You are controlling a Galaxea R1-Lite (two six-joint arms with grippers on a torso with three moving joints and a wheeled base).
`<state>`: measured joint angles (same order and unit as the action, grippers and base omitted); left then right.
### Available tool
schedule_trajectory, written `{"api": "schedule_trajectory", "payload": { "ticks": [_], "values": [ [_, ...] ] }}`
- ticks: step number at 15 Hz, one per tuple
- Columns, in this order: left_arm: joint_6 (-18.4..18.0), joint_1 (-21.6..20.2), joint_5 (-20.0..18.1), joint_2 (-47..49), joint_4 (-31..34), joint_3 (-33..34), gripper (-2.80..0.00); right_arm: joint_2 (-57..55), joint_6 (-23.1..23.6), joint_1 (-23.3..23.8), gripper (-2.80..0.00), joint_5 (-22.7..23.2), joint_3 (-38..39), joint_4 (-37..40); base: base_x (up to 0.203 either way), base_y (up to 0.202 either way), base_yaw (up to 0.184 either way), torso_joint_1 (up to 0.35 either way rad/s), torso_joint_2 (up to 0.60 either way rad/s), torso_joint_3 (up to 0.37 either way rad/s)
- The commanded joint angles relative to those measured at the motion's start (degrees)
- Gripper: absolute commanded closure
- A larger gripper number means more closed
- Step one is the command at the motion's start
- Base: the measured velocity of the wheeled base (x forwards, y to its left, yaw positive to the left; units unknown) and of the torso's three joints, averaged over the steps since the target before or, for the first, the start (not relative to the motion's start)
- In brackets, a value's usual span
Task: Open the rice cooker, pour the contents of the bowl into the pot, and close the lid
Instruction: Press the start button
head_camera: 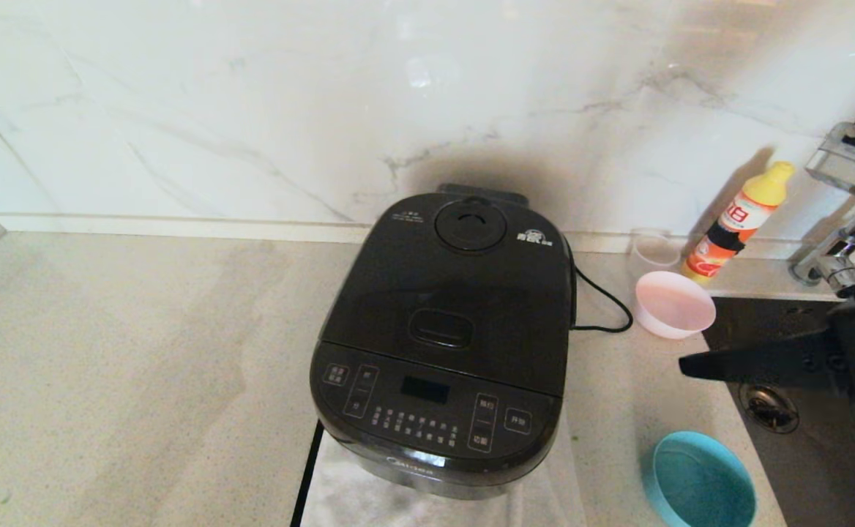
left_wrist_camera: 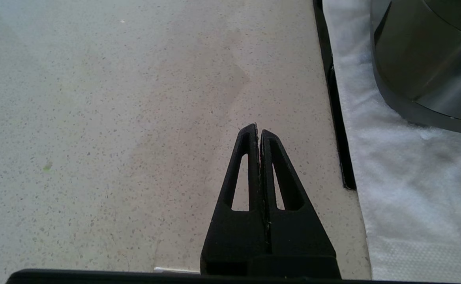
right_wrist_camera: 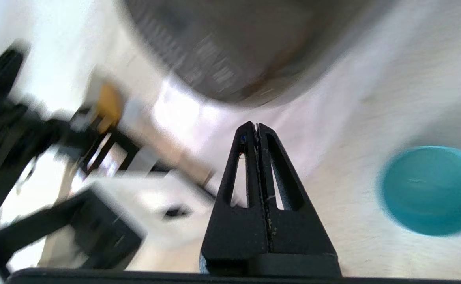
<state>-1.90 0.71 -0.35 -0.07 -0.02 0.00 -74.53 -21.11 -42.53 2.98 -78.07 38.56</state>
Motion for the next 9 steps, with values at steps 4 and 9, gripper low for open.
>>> {"api": "schedule_trajectory", "payload": {
  "ticks": [4,9],
  "values": [
    [0.0,0.0,0.0,0.1,0.0,0.1,0.0,-6.3,-0.4,-5.6,0.0,2.7,1.8,-2.4,0.0,0.0,0.0,0.0,0.0,0.0],
    [0.0,0.0,0.0,0.1,0.0,0.1,0.0,-12.1,-1.8,-7.6,0.0,2.6,2.0,-5.9,0.0,0.0,0.0,0.0,0.0,0.0]
  ]
}}
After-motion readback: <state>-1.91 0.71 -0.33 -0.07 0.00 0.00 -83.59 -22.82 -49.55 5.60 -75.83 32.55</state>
